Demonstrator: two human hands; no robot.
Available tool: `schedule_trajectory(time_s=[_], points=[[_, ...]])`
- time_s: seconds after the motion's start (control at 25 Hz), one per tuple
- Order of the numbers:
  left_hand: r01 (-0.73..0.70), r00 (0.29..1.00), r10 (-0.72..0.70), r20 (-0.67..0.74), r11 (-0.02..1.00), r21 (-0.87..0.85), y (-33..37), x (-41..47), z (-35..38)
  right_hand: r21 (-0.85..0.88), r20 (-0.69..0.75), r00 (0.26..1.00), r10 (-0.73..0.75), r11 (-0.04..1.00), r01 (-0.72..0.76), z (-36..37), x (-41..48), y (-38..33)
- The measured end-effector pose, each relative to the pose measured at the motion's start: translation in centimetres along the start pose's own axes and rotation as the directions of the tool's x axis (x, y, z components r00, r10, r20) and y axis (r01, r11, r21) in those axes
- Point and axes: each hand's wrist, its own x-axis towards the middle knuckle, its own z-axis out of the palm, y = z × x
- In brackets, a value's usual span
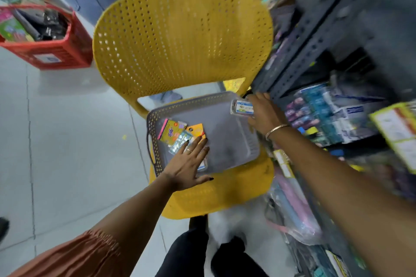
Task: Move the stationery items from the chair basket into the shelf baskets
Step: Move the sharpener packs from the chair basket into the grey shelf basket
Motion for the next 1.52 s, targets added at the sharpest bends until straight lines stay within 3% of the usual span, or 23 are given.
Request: schedule_trajectory(time_s=[0.28,0.48,0.56,0.76,0.88,1.04,1.2,1.32,1.52], points=[[-0.188,0.949,0.212,-0.233,0.975,0.123,6.4,2.5,-13.0,-0.008,-0.231,0.971,0.059,0.998,-0.063,-18.5,-8.4,-0.1],[-0.285,0.85,0.375,-0.37,0.918,0.277,16.3,3.0,-19.2,-0.018,-0.402,0.91,0.102,0.993,-0.119,-29.5,-21.9,1.3],[-0.353,0.803,0.45,-0.392,0.888,0.295,22.4,2.2,-20.3,-0.026,-0.443,0.879,0.176,0.978,-0.209,-32.1,-29.1,3.3],[-0.482,0.664,0.599,-0.447,0.8,0.356,38.2,-0.4,-20.2,-0.032,-0.442,0.817,0.37,0.904,-0.426,-34.7,-45.7,9.1],[-0.592,0.571,0.693,-0.44,0.719,0.364,48.0,-1.7,-18.9,-0.016,-0.432,0.741,0.514,0.817,-0.576,-34.6,-55.5,13.8],[-0.698,0.436,0.814,-0.384,0.575,0.427,58.9,-3.9,-17.3,0.039,-0.4,0.611,0.683,0.679,-0.733,-32.7,-65.5,18.6],[-0.801,0.323,0.911,-0.255,0.407,0.439,65.1,-5.4,-14.0,0.078,-0.362,0.502,0.785,0.562,-0.823,-30.8,-71.7,20.6],[-0.853,0.312,0.939,-0.143,0.343,0.393,67.0,-5.7,-10.9,0.131,-0.293,0.453,0.842,0.504,-0.854,-28.8,-74.6,21.4],[-0.835,0.487,0.873,0.004,0.465,0.294,67.1,-5.0,-8.8,0.138,-0.101,0.446,0.889,0.457,-0.879,-24.2,-76.9,21.3]])
